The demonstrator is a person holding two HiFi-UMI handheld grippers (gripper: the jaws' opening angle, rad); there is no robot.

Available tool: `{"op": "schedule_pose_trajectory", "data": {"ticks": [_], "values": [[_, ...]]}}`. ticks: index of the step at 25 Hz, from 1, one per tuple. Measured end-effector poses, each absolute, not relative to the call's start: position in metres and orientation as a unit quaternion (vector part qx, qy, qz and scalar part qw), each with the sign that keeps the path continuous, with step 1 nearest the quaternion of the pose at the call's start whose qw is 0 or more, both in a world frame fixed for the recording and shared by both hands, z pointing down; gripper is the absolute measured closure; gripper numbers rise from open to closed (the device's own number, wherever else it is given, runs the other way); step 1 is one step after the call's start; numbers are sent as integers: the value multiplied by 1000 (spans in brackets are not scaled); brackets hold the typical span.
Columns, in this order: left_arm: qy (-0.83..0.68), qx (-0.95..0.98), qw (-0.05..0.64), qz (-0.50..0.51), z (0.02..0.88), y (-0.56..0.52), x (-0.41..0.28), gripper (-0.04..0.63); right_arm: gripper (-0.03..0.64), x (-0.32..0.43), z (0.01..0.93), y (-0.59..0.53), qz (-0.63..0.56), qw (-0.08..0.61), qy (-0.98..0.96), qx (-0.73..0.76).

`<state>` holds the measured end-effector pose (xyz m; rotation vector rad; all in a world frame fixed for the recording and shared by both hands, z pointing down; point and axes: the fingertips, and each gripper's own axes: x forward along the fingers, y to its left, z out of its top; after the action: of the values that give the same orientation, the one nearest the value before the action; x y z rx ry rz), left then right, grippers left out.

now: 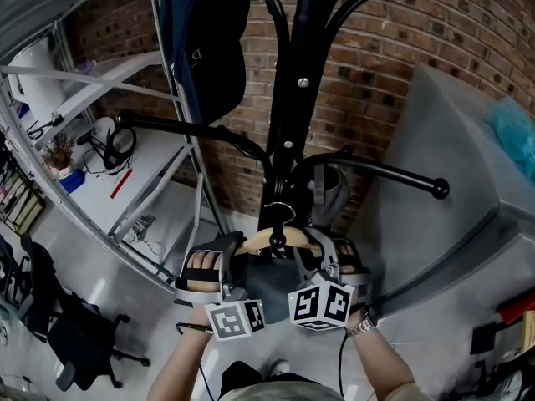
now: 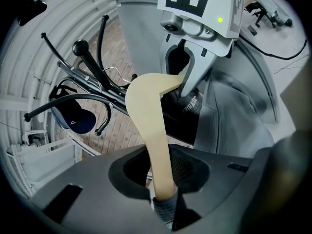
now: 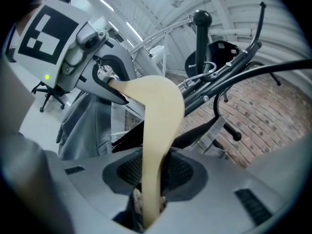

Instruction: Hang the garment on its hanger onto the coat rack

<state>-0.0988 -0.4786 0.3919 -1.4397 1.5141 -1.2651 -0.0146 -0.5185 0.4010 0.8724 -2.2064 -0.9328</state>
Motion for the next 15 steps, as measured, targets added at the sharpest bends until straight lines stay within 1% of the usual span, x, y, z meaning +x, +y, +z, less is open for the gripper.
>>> {"op": "schedule_pose_trajectory", "data": {"ticks": [15], "values": [[580,-549,344,-495,407,-490,-104,512,502,-18,401,-525,-366,266,-823,344]]}}
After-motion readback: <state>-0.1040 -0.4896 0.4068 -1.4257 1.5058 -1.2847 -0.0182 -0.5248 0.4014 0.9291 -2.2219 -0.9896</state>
